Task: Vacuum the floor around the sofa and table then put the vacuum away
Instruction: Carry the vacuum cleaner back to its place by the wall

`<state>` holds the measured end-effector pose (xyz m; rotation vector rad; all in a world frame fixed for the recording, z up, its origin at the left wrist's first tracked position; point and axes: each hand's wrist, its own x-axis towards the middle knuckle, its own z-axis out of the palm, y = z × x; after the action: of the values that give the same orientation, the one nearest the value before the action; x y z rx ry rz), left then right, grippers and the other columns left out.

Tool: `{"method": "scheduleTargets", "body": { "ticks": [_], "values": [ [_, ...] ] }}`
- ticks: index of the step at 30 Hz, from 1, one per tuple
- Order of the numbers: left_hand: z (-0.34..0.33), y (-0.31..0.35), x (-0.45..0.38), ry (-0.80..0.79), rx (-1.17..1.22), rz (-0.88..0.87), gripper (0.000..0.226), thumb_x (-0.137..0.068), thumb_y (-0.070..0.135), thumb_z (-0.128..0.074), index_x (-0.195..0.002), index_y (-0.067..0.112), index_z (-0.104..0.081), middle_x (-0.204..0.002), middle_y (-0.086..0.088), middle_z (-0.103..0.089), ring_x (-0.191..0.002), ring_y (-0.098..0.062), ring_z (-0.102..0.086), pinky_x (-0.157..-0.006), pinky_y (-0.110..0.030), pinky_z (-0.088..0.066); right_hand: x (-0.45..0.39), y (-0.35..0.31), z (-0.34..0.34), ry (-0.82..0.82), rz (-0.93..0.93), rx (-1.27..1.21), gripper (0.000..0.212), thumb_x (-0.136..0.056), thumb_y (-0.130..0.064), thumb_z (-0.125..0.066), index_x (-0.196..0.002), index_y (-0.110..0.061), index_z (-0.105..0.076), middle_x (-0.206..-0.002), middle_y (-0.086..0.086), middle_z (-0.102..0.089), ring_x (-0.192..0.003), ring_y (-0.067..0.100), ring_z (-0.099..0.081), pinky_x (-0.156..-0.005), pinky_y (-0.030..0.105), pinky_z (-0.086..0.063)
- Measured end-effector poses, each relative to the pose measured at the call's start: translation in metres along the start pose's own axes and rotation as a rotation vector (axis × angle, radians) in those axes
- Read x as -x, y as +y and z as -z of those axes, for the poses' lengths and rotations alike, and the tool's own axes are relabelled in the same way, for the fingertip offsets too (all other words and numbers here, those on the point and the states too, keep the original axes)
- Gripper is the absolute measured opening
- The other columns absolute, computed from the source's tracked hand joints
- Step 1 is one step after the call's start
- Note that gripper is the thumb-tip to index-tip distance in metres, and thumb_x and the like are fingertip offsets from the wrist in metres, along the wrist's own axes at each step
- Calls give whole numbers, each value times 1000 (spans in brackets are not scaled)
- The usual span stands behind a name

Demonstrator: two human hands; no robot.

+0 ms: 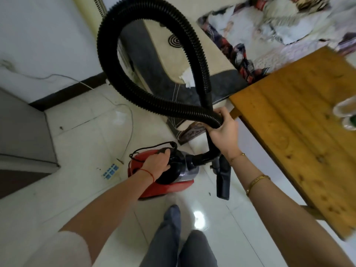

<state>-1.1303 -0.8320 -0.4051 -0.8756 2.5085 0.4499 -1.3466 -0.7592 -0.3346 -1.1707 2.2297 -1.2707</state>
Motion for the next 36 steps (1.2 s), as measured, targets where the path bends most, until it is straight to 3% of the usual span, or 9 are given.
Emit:
{"method": "scheduleTargets", "body": {
  "ticks": [3,7,12,16,20,25,29,32,36],
  "values": [
    [41,4,44,5,14,27,51,-95,27,-51,-137,5,-31,-114,-12,-61,-99,-26,-64,-76,-33,-52,4,-55,24,-11,21,12,32,-75,-18,-77,-97,-17,-55,-87,-9,-64,-81,7,-61,-70,20,-49],
    [84,3,89,-4,134,65,47,-93,24,-55,-132,5,-35,-114,-14,-60,-100,-29,-63,-79,-36,-51,13,-117,51,-42,55,2,32,-75,-16,-77,-98,-13,-55,-87,-10,-62,-77,0,-58,-68,3,-41],
    [112,-2,123,50,251,81,48,-89,22,-59,-130,8,-39,-111,-13,-61,-98,-28,-61,-82,-39,-52,14,-158,77,-34,102,-34,32,-76,-21,-78,-98,-14,-56,-90,-7,-65,-85,5,-62,-74,17,-49],
    [117,3,141,86,307,111,46,-87,20,-61,-128,11,-42,-109,-13,-62,-97,-28,-61,-83,-41,-52,13,-175,90,-52,127,-37,32,-74,-20,-79,-97,-15,-56,-90,-9,-63,-86,3,-61,-76,14,-47],
    [120,8,153,135,409,177,42,-83,17,-65,-121,14,-48,-109,-10,-63,-98,-26,-62,-85,-37,-53,14,-184,96,-113,193,-50,33,-74,-20,-79,-97,-15,-56,-92,-8,-65,-89,4,-63,-80,23,-52],
    [118,18,172,209,503,285,41,-82,11,-66,-121,19,-53,-113,-5,-64,-103,-23,-62,-91,-37,-52,11,-193,99,-197,254,-55,31,-75,-20,-79,-95,-17,-56,-87,-17,-63,-86,-7,-60,-75,11,-48],
    [114,24,191,300,583,393,46,-81,5,-64,-123,20,-56,-118,-3,-63,-108,-22,-61,-95,-37,-50,4,-204,92,-277,309,-64,32,-76,-24,-78,-97,-21,-54,-92,-12,-65,-88,-1,-62,-78,19,-53],
    [108,28,208,373,625,473,45,-80,3,-63,-121,23,-57,-114,-3,-65,-104,-22,-62,-91,-36,-51,1,-218,83,-345,355,-104,31,-76,-25,-78,-95,-21,-53,-88,-15,-62,-82,-9,-59,-73,6,-46],
    [100,27,237,436,642,589,43,-78,3,-64,-116,22,-58,-106,-4,-67,-98,-23,-63,-82,-32,-52,2,-243,59,-429,454,-134,34,-74,-21,-80,-97,-10,-56,-89,-7,-65,-78,-2,-57,-69,-3,-39]
  ]
}}
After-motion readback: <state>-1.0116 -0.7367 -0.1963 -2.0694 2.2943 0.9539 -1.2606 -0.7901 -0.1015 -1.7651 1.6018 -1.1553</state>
